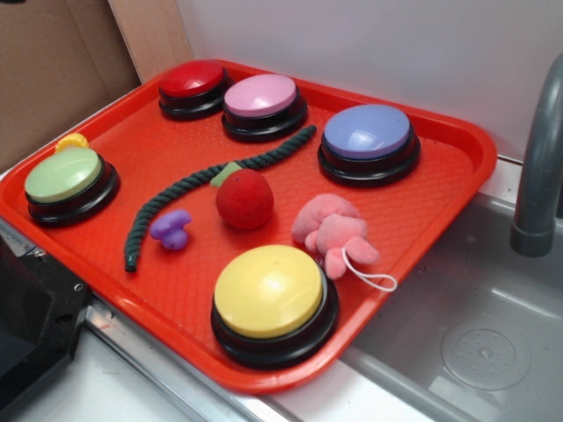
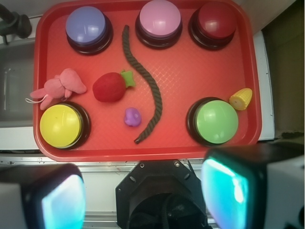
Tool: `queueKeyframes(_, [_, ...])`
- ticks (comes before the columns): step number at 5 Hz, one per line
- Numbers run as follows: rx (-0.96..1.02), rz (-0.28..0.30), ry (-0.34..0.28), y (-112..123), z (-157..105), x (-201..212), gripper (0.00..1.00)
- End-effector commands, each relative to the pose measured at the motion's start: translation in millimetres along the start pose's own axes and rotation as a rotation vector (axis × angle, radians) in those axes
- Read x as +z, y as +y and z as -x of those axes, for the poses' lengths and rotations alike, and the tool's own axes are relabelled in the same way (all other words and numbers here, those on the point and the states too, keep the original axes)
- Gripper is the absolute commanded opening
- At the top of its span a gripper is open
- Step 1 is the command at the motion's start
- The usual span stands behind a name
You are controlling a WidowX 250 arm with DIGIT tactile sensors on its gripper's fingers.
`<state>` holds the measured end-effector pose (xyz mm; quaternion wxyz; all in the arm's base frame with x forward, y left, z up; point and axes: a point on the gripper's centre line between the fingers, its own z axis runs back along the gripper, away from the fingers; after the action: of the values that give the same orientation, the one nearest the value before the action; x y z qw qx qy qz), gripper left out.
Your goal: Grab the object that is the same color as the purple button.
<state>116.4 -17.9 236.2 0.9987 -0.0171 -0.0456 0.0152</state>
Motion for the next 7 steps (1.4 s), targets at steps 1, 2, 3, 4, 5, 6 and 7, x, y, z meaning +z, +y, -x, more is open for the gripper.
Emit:
queueKeyframes(1, [0.000,0.000,0.000,0.0,0.0,0.0,1.00])
queueKeyframes(2, [-0.043,0.022,-0.050,1.8,-13.3,-19.0,1.00])
queueKeyframes(3, [-0.097,-0.001,-0.045,3.7,-21.6,-43.0,1.00])
queueKeyframes(4, [-0.248,0.005,-0.071,3.1,-31.4,-77.8,1.00])
queueKeyframes(5, [-0.372,0.004,-0.086,-0.5,-39.2,-104.6,1.00])
queueKeyframes(6, [-0.415,-0.008,-0.072,-3.3,-44.8,-126.3,1.00])
queueKeyframes(7, [-0.484,0.005,-0.072,-4.9,-46.0,-148.4,1.00])
